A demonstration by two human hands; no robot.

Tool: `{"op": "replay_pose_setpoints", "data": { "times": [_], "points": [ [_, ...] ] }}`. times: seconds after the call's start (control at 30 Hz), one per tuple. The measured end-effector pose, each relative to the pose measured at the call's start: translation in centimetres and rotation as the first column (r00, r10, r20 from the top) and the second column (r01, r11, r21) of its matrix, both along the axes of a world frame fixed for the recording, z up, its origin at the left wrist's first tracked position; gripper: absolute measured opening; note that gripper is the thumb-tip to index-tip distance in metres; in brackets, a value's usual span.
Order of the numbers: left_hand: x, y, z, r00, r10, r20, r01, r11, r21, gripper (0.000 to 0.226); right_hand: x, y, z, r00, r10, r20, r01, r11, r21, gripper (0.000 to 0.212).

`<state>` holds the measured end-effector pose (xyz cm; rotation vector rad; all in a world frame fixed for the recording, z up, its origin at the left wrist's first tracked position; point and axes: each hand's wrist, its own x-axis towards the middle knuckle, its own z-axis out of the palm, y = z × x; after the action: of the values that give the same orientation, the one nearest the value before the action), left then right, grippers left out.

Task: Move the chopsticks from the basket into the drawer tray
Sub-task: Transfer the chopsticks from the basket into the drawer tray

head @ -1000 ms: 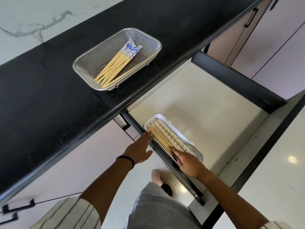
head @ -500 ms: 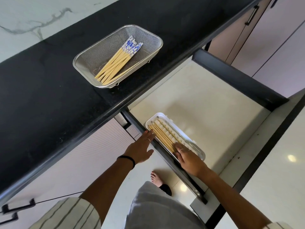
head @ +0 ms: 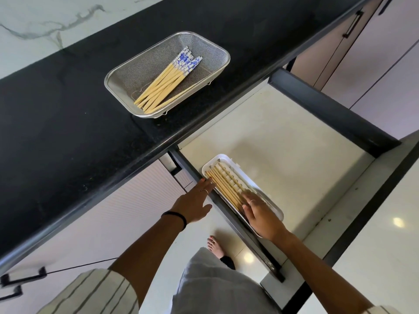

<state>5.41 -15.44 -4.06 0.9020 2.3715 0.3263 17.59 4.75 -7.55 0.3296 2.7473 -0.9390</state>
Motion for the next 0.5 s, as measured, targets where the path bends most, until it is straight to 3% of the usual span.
{"op": "replay_pose_setpoints", "data": {
  "times": [0.23, 0.4, 0.5],
  "points": [
    [0.1, 0.1, 0.0, 1.0, 0.005, 0.009, -0.005, 1.0, 0.003, 0.068, -0.5, -0.1, 0.2, 0.991, 0.04, 0.128, -0.041, 0.999, 0.0, 0.041],
    [0.1, 0.1, 0.0, 1.0, 0.001, 0.005, -0.001, 1.0, 0.001, 0.068, -1.0, 0.7, 1.9, 0.997, 0.042, 0.07, -0.04, 0.999, -0.019, 0.037],
    [0.1, 0.0, -0.1, 1.0, 0.002, 0.005, -0.002, 1.0, 0.018, 0.067, -2.1, 1.6, 3.3, 0.996, 0.064, 0.058, -0.055, 0.989, -0.14, 0.036]
  ]
}}
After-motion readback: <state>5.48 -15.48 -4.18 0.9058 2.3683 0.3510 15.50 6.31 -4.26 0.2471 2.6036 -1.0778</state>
